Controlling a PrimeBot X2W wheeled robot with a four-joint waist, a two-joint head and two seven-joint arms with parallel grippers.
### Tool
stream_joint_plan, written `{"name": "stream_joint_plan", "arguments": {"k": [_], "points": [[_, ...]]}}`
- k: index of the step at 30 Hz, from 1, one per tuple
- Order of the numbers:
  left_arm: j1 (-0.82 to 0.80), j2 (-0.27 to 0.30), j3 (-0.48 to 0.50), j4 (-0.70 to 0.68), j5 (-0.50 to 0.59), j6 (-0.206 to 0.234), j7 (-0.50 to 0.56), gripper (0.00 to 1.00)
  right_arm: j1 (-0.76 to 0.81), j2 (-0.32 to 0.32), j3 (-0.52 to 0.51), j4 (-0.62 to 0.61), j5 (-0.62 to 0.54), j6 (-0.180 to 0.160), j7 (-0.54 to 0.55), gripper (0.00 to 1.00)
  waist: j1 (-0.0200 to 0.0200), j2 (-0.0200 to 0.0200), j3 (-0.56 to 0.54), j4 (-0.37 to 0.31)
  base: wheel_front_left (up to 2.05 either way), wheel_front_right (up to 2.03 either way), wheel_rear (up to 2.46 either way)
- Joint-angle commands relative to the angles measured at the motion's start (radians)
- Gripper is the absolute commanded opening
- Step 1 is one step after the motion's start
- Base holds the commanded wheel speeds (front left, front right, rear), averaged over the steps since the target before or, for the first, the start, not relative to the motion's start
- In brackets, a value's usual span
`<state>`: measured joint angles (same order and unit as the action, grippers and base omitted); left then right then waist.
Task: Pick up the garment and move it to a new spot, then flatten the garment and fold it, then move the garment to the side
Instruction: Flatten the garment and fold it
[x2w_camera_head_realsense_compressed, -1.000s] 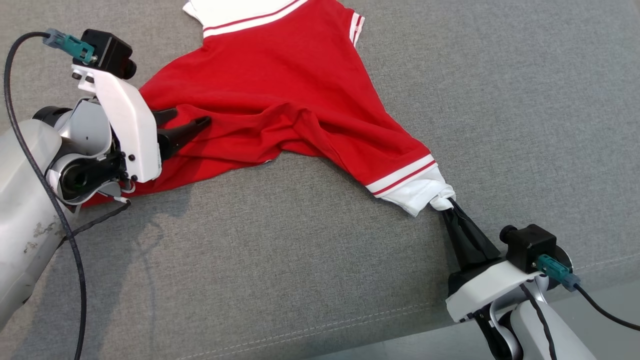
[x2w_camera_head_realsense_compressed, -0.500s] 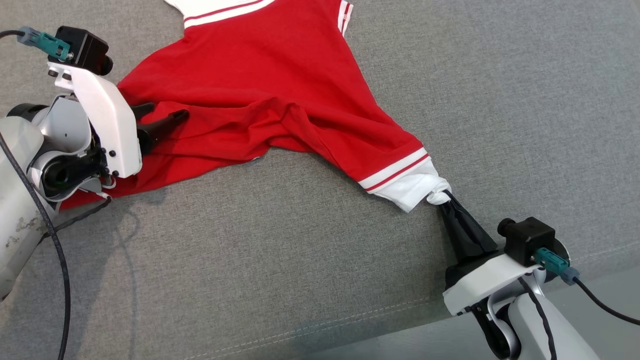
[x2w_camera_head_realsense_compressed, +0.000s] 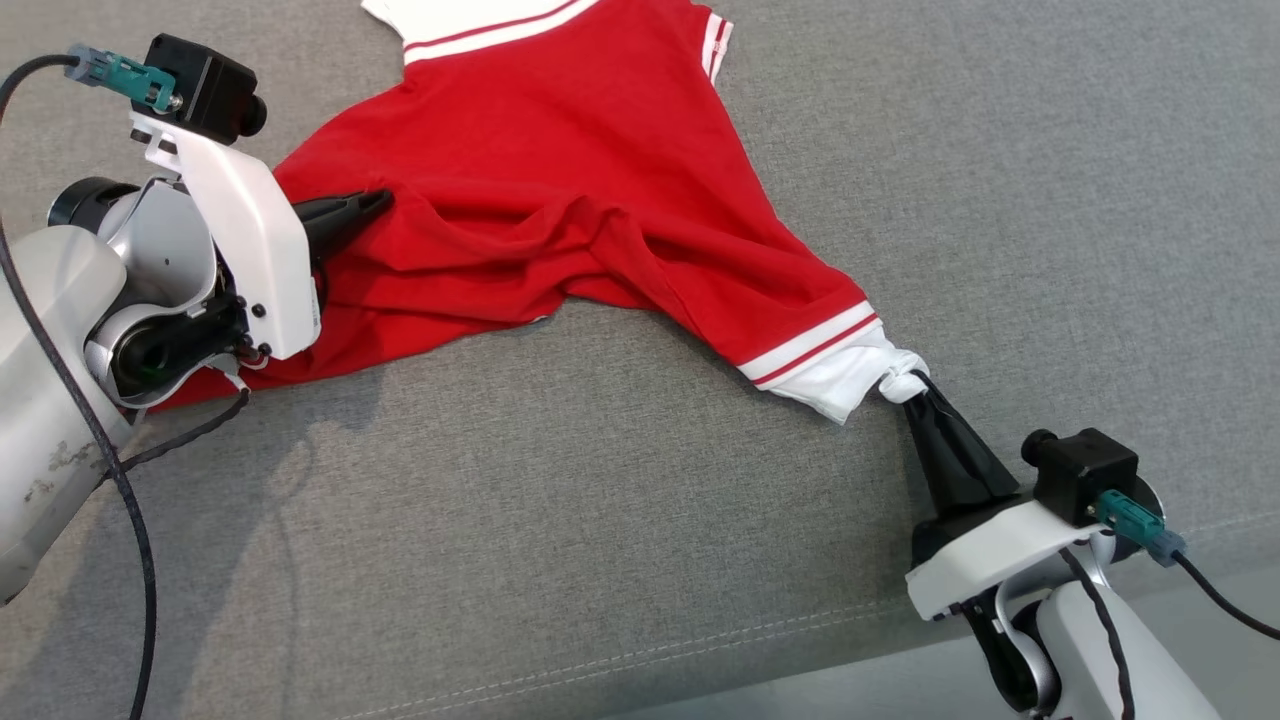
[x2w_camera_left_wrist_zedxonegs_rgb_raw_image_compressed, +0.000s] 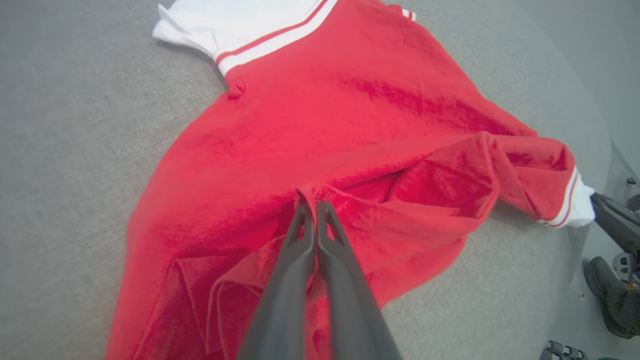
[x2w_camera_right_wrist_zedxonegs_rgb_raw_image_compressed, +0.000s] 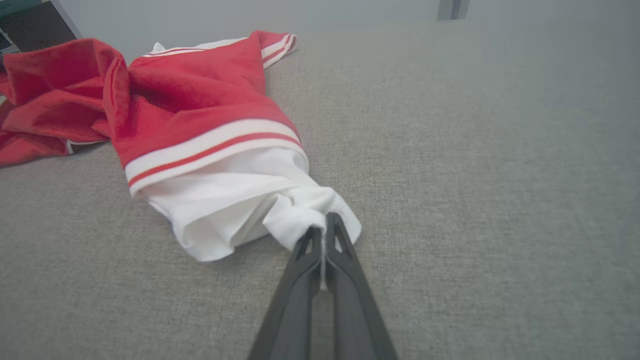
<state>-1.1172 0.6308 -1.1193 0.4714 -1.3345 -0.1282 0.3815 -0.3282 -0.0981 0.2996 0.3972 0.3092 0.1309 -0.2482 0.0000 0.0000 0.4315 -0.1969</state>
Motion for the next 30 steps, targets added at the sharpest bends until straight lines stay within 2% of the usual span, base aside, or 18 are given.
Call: {"name": "stream_joint_plan", "arguments": {"k": [1,5,9,12,15,16,19,23,27,29,30], "points": [[-0.057,0.055,0.033,-0.037,0.022,-0.002,-0.039,0.00,0.016,-0.011,0.009,-0.029,0.008,0.000,-0.013,0.00,0.0000,0.0000,-0.014,0.015,0.00,0.00,0.00],[-0.020,0.095,0.028,-0.132,0.044,-0.002,-0.173,0.00,0.054,-0.038,-0.029,-0.053,0.005,0.000,-0.013,0.00,0.0000,0.0000,-0.046,0.047,0.00,0.00,0.00],[0.095,0.150,0.035,-0.232,0.070,0.005,-0.336,0.00,0.116,-0.064,-0.063,-0.080,0.003,0.000,-0.013,0.00,0.0000,0.0000,-0.086,0.081,0.00,0.00,0.00],[0.222,0.185,0.035,-0.338,0.086,0.068,-0.463,0.00,0.176,-0.073,-0.085,-0.112,-0.002,0.000,0.006,0.00,0.0000,0.0000,-0.114,0.103,0.00,0.00,0.00],[0.367,0.214,0.029,-0.462,0.089,0.158,-0.576,0.00,0.246,-0.079,-0.114,-0.159,-0.008,0.000,0.033,0.00,0.0000,0.0000,-0.136,0.122,0.00,0.00,0.00],[0.461,0.228,0.034,-0.536,0.084,0.218,-0.616,0.00,0.297,-0.079,-0.133,-0.194,-0.011,0.000,0.055,0.00,0.0000,0.0000,-0.146,0.132,0.00,0.00,0.00],[0.594,0.232,0.064,-0.626,0.078,0.290,-0.639,0.00,0.376,-0.074,-0.167,-0.252,-0.016,0.000,0.093,0.00,0.0000,0.0000,-0.156,0.148,0.00,0.00,0.00],[0.738,0.211,0.127,-0.704,0.097,0.339,-0.643,0.00,0.476,-0.073,-0.217,-0.337,-0.019,0.000,0.143,0.00,0.0000,0.0000,-0.153,0.167,0.00,0.00,0.00],[0.863,0.182,0.213,-0.742,0.121,0.355,-0.643,0.00,0.568,-0.064,-0.264,-0.431,-0.003,0.000,0.198,0.00,0.0000,0.0000,-0.133,0.179,0.00,0.00,0.00],[0.900,0.180,0.239,-0.749,0.123,0.335,-0.643,0.00,0.580,-0.066,-0.274,-0.474,0.027,0.000,0.234,0.00,0.0000,0.0000,-0.115,0.183,0.00,0.00,0.00],[0.891,0.188,0.240,-0.745,0.126,0.310,-0.640,0.00,0.565,-0.074,-0.278,-0.487,0.042,0.000,0.256,0.00,0.0000,0.0000,-0.105,0.187,0.00,0.00,0.00]]}}
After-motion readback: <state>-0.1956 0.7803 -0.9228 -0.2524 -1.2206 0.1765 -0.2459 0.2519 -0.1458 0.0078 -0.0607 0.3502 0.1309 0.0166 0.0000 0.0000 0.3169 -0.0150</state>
